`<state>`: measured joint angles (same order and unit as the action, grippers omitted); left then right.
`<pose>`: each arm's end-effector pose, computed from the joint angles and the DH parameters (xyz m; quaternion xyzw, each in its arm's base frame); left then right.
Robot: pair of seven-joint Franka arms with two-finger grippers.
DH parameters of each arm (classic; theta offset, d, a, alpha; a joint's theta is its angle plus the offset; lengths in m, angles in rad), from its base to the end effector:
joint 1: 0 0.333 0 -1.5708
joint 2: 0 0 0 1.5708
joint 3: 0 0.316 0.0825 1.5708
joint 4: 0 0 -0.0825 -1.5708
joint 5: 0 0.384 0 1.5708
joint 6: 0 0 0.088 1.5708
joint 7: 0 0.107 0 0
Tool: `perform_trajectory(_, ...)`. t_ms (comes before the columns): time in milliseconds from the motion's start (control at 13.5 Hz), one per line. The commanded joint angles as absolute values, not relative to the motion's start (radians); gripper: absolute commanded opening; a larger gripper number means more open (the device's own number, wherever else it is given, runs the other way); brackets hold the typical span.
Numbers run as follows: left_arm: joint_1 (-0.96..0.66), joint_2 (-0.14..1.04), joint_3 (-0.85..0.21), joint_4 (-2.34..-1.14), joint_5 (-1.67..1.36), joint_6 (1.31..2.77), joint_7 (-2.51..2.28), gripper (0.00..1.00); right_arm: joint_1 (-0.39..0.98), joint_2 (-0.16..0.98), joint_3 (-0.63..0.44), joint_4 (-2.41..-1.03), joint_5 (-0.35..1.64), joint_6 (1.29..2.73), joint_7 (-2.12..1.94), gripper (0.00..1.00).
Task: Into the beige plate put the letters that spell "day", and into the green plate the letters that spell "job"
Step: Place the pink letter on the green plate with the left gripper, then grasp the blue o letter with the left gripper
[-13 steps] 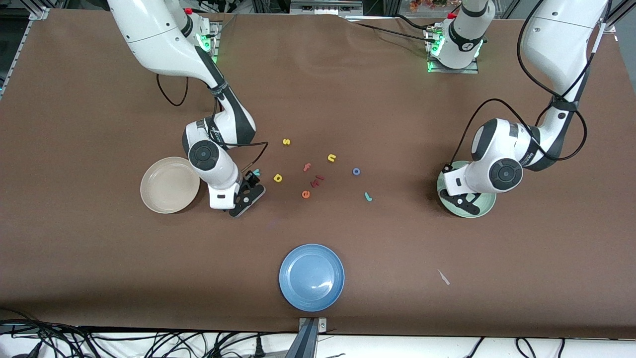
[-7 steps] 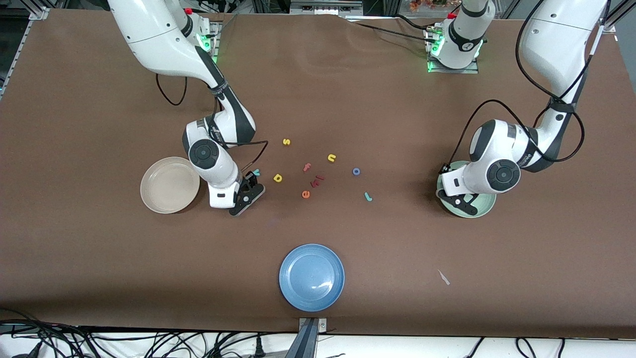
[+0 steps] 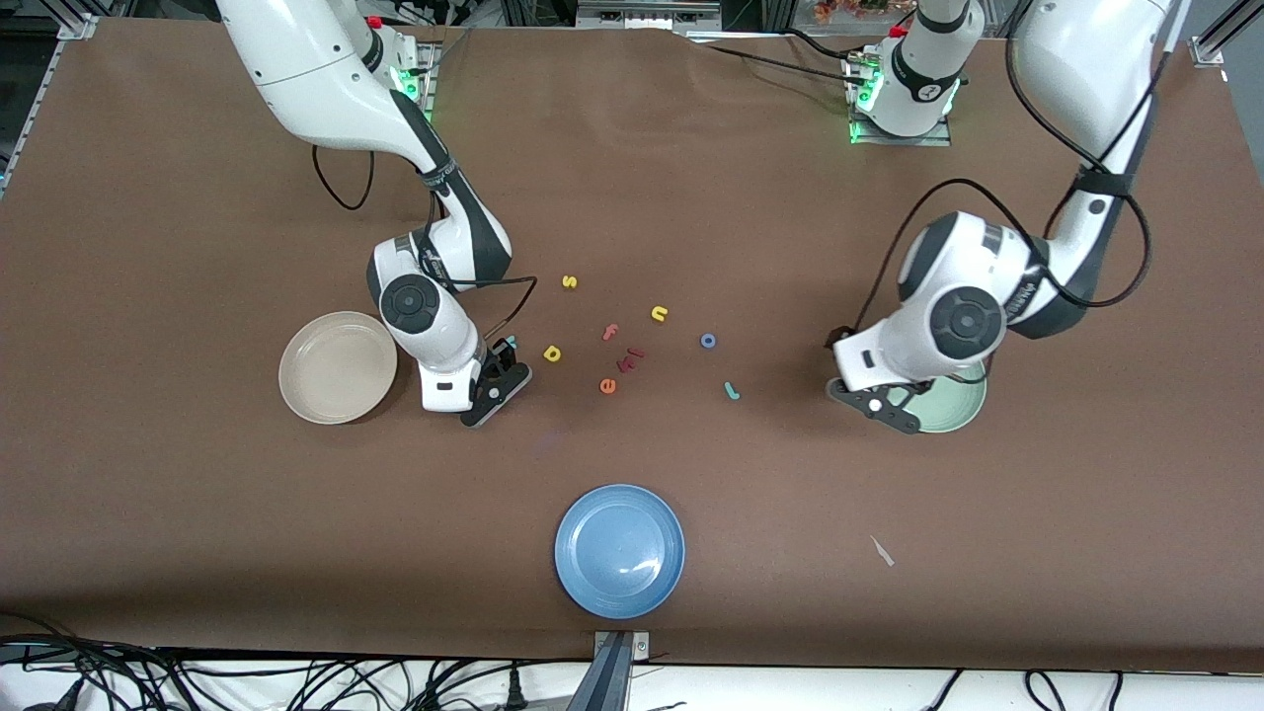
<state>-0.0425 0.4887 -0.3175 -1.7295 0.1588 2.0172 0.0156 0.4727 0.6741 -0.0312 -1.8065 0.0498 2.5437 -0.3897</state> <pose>0.6111 -0.2014 0.2981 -0.9728 0.2149 0.0861 0.0084 0.5938 0.2815 0.1749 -0.9209 -0.3885 -0.0317 0.0059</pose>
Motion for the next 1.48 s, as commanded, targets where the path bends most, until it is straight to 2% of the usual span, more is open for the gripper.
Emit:
perform_trajectory(0, -0.11, 0.54, -0.311, -1.639, 0.111, 1.991, -0.148, 1.0, 0.471, 0.673, -0.023, -1.81, 0.06, 2.557, -0.387, 0.59)
perform_trajectory(74, -0.13, 0.563, -0.313, -1.605, 0.089, 1.991, -0.211, 1.0, 0.471, 0.675, -0.023, -1.81, 0.06, 2.557, -0.387, 0.57)
perform_trajectory(222, -0.194, 0.598, -0.311, -1.568, 0.087, 1.993, -0.387, 1.0, 0.471, 0.673, -0.023, -1.809, 0.058, 2.557, -0.387, 0.48)
perform_trajectory(445, -0.28, 0.641, -0.311, -1.577, 0.087, 2.017, -0.631, 1.0, 0.471, 0.675, -0.023, -1.809, 0.06, 2.557, -0.387, 0.31)
perform_trajectory(742, -0.356, 0.689, -0.311, -1.644, 0.089, 2.15, -0.805, 0.99, 0.468, 0.675, -0.021, -1.809, 0.061, 2.557, -0.387, 0.13)
perform_trajectory(816, -0.356, 0.689, -0.311, -1.672, 0.089, 2.19, -0.813, 0.92, 0.468, 0.675, -0.021, -1.809, 0.061, 2.557, -0.387, 0.13)
perform_trajectory(890, -0.354, 0.689, -0.311, -1.696, 0.087, 2.224, -0.815, 0.71, 0.466, 0.675, -0.021, -1.809, 0.061, 2.556, -0.387, 0.11)
perform_trajectory(964, -0.356, 0.69, -0.311, -1.707, 0.087, 2.236, -0.815, 0.64, 0.465, 0.675, -0.021, -1.809, 0.061, 2.556, -0.388, 0.09)
perform_trajectory(1112, -0.356, 0.693, -0.311, -1.71, 0.087, 2.238, -0.815, 0.59, 0.465, 0.675, -0.021, -1.809, 0.061, 2.556, -0.376, 0.09)
perform_trajectory(1335, -0.354, 0.703, -0.311, -1.71, 0.087, 2.253, -0.815, 0.59, 0.463, 0.673, -0.02, -1.807, 0.061, 2.556, -0.377, 0.09)
perform_trajectory(1409, -0.354, 0.71, -0.311, -1.712, 0.087, 2.267, -0.815, 0.59, 0.462, 0.673, -0.02, -1.807, 0.061, 2.554, -0.379, 0.05)
